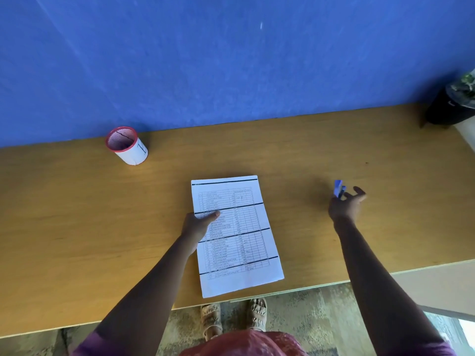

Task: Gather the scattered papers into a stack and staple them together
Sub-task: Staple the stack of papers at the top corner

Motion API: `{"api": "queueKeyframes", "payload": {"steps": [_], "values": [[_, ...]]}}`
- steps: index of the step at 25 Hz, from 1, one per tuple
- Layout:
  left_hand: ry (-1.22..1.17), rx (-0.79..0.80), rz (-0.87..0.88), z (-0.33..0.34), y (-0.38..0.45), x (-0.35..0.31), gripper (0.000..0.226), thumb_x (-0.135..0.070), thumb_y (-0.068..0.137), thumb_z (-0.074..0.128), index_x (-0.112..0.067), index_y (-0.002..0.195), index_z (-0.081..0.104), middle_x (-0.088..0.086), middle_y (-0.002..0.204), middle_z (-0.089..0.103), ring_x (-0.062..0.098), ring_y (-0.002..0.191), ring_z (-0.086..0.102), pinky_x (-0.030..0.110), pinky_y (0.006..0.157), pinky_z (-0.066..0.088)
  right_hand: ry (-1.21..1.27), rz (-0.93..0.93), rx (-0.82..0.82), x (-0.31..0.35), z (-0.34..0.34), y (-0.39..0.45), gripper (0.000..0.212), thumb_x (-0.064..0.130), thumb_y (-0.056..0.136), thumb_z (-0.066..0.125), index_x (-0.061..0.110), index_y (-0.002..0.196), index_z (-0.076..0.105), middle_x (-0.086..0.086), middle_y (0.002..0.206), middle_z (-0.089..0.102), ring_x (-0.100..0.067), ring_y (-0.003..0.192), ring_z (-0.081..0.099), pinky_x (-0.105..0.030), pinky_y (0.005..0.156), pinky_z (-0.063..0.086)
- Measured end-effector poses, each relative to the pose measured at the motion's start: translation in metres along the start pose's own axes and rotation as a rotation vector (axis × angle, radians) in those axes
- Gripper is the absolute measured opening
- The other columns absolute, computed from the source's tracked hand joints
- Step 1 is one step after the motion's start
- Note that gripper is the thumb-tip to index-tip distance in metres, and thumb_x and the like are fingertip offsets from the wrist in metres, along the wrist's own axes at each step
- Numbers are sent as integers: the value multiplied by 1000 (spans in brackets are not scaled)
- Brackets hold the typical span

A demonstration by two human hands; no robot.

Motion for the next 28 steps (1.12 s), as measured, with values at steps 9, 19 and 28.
{"api": "queueKeyframes", "payload": {"steps": [9, 19, 28], "values": [[35, 53, 78, -10, -1, -3, 22, -25, 85, 76, -13, 102, 74, -17, 56, 57, -2, 39, 46, 13, 39, 32, 397, 214, 1054, 63, 88, -125, 41, 9, 104, 30, 4, 137, 53, -5, 112, 63, -9, 87, 53, -24, 70, 35], [-21, 85, 80, -22, 2, 0, 46, -39, 74, 82, -10, 109, 76, -5, 88, 71, 8, 77, 56, 17, 76, 49, 246, 117, 1269, 89, 143, -164, 55, 52, 105, 22, 19, 113, 65, 7, 86, 59, -10, 68, 53, -20, 62, 41], [-54, 45, 172, -21, -3, 11, 29, -21, 86, 75, -2, 108, 75, 12, 104, 74, -9, 84, 53, 3, 47, 40, -793, -1172, 933, 149, 167, -175, 46, 54, 89, 62, 18, 118, 66, -1, 109, 62, -19, 91, 63, -35, 82, 49]]}}
Point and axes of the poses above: each hand's wrist, its own y-axis towards the middle knuckle, its own z-axis out of the palm, x = y × z, the point moved 3 cm from there along y, towards the middle knuckle
